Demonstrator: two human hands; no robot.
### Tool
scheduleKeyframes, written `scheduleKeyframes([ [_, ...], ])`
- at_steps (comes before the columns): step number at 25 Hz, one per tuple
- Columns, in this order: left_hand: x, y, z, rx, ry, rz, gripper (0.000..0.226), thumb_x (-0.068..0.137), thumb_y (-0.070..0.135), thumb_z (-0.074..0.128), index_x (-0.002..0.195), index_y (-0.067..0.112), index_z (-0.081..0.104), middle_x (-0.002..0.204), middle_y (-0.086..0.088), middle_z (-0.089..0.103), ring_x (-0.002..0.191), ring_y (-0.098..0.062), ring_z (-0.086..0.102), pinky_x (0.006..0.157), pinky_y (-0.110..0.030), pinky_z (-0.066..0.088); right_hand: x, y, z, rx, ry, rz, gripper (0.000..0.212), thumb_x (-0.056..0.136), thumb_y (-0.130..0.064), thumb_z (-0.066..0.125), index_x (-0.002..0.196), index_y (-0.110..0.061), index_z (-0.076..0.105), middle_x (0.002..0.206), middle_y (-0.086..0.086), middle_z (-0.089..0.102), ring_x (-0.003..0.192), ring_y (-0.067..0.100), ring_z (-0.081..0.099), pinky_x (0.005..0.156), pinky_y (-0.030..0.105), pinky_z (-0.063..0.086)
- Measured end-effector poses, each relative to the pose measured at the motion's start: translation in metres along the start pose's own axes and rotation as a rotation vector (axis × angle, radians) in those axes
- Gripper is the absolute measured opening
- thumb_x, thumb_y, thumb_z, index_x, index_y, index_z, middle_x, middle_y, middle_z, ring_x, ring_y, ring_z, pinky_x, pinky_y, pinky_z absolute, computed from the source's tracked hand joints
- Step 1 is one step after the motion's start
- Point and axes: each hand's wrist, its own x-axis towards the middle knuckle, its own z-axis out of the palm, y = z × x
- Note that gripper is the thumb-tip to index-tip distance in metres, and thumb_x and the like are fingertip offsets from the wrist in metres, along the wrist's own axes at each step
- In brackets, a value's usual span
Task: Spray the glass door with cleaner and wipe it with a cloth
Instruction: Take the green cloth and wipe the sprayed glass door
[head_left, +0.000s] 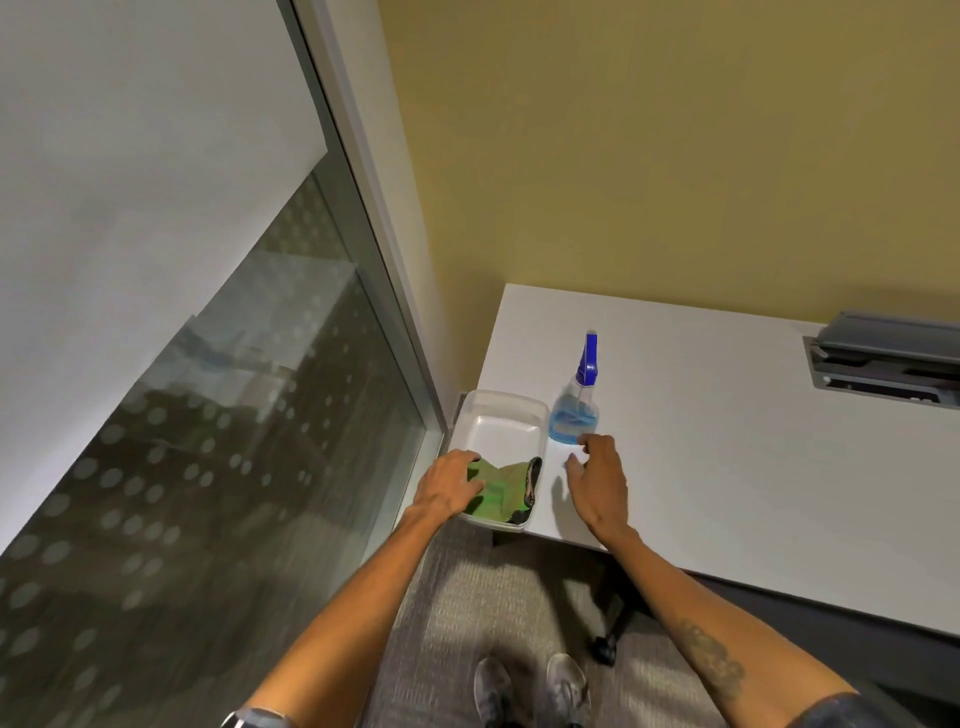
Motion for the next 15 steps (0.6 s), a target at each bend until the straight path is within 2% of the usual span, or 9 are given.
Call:
scheduleKeyframes([
  [2, 0.0, -0.012, 0.007, 0.01, -0.018, -0.003, 0.058, 0.093, 0.019, 0.071, 0.146, 0.013, 0.05, 0.147, -0.008, 0.054, 0.134, -0.024, 0.052, 0.112, -0.038, 0.043, 0.0, -0.007, 0.012, -0.038, -0.145, -0.083, 0.037, 0.104, -0.022, 0.054, 0.14, -0.014, 0.049, 0.14, 0.009, 0.058, 0.126, 0.028, 0.057, 0.102, 0.037, 0.047],
  [4, 0.001, -0.026, 0.011, 0.044, 0.027, 0.002, 0.068, 0.089, 0.015, 0.075, 0.149, 0.013, 0.045, 0.153, -0.008, 0.049, 0.142, -0.025, 0.045, 0.118, -0.037, 0.036, 0.011, -0.021, 0.025, -0.177, -0.257, -0.214, 0.046, 0.104, -0.028, 0.053, 0.147, -0.015, 0.047, 0.146, 0.011, 0.057, 0.134, 0.029, 0.052, 0.111, 0.044, 0.043],
  [6, 0.002, -0.039, 0.014, 0.043, 0.069, -0.019, 0.082, 0.087, 0.014, 0.077, 0.156, 0.015, 0.034, 0.164, -0.008, 0.033, 0.154, -0.028, 0.028, 0.125, -0.041, 0.025, 0.026, -0.032, 0.038, -0.443, -0.376, -0.31, 0.054, 0.104, -0.035, 0.05, 0.153, -0.016, 0.041, 0.152, 0.013, 0.052, 0.146, 0.032, 0.038, 0.12, 0.046, 0.029],
  [8, 0.004, -0.048, 0.019, 0.018, 0.045, -0.043, 0.092, 0.087, 0.013, 0.077, 0.161, 0.017, 0.022, 0.169, -0.006, 0.019, 0.157, -0.028, 0.018, 0.125, -0.046, 0.022, 0.038, -0.035, 0.05, -0.712, -0.482, -0.334, 0.057, 0.104, -0.043, 0.044, 0.154, -0.017, 0.037, 0.154, 0.014, 0.049, 0.154, 0.032, 0.024, 0.124, 0.048, 0.015],
  [10, 0.003, -0.055, 0.026, -0.019, 0.037, -0.047, 0.096, 0.087, 0.013, 0.076, 0.162, 0.018, 0.017, 0.17, -0.003, 0.018, 0.155, -0.026, 0.025, 0.123, -0.047, 0.029, 0.044, -0.034, 0.059, -0.907, -0.545, -0.32, 0.058, 0.104, -0.047, 0.04, 0.153, -0.016, 0.038, 0.155, 0.015, 0.048, 0.155, 0.032, 0.021, 0.126, 0.052, 0.007],
  [12, 0.003, -0.059, 0.033, -0.062, 0.055, -0.042, 0.096, 0.086, 0.012, 0.077, 0.162, 0.018, 0.018, 0.168, -0.003, 0.024, 0.151, -0.026, 0.035, 0.119, -0.046, 0.036, 0.045, -0.034, 0.067, -0.986, -0.559, -0.302, 0.057, 0.103, -0.046, 0.041, 0.151, -0.015, 0.041, 0.153, 0.017, 0.05, 0.153, 0.032, 0.026, 0.127, 0.052, 0.007],
  [15, 0.004, -0.064, 0.035, -0.129, 0.083, -0.025, 0.092, 0.083, 0.011, 0.08, 0.159, 0.019, 0.028, 0.16, -0.004, 0.042, 0.143, -0.026, 0.048, 0.112, -0.042, 0.044, 0.046, -0.04, 0.074, -0.933, -0.532, -0.259, 0.053, 0.099, -0.036, 0.052, 0.146, -0.012, 0.042, 0.142, 0.019, 0.059, 0.143, 0.035, 0.039, 0.123, 0.047, 0.02],
])
